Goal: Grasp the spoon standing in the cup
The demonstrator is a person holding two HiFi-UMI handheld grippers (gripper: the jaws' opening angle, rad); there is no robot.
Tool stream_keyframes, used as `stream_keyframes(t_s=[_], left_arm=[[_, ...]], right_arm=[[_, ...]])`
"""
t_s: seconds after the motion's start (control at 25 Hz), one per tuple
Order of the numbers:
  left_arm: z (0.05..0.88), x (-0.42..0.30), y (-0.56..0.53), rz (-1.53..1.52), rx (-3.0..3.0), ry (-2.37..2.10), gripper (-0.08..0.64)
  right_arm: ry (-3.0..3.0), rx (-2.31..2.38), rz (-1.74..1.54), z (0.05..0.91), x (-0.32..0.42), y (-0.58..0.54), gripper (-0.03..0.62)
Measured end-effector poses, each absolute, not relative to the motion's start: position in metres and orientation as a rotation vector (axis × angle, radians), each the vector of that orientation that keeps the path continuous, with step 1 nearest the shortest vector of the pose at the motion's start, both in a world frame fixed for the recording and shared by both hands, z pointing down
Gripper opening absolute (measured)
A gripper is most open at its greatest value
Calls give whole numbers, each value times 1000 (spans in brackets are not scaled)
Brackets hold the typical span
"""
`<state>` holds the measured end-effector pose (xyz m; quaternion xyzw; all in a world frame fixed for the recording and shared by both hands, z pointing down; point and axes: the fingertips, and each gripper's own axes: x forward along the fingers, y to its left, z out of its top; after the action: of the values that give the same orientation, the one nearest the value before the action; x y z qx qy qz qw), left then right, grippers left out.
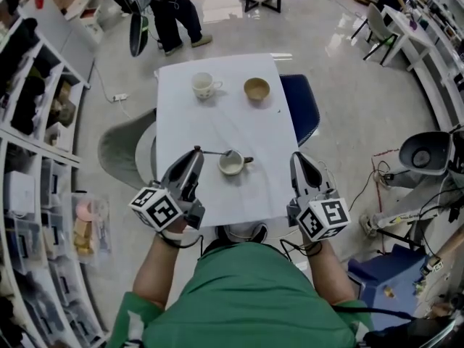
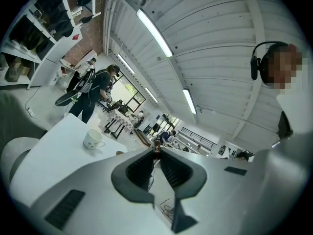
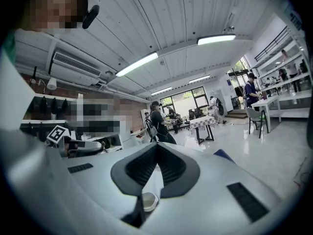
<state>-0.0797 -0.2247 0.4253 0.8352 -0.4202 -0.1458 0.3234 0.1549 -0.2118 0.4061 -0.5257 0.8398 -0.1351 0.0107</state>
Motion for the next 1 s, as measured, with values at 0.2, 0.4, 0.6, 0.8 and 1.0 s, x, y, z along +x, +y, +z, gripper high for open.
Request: stream_keyframes(t_s=[0.2, 0.4, 0.6, 0.8, 1.0], left_arm=[[425, -82, -227, -381, 2198, -1093, 58], [427, -82, -229, -379, 2195, -1081, 58], [430, -83, -229, -378, 2191, -1067, 57], [438, -85, -233, -364, 2187, -1058, 58], [443, -87, -235, -356, 2179, -1040, 58]], right_arm=[[2614, -1649, -409, 403, 153, -211, 15], [2609, -1652, -402, 402, 151, -212, 14], [2598, -1664, -398, 403, 148, -210, 15], [2589, -1681, -398, 404, 147, -209, 15], [2573, -1709, -388, 402, 147, -208, 15]])
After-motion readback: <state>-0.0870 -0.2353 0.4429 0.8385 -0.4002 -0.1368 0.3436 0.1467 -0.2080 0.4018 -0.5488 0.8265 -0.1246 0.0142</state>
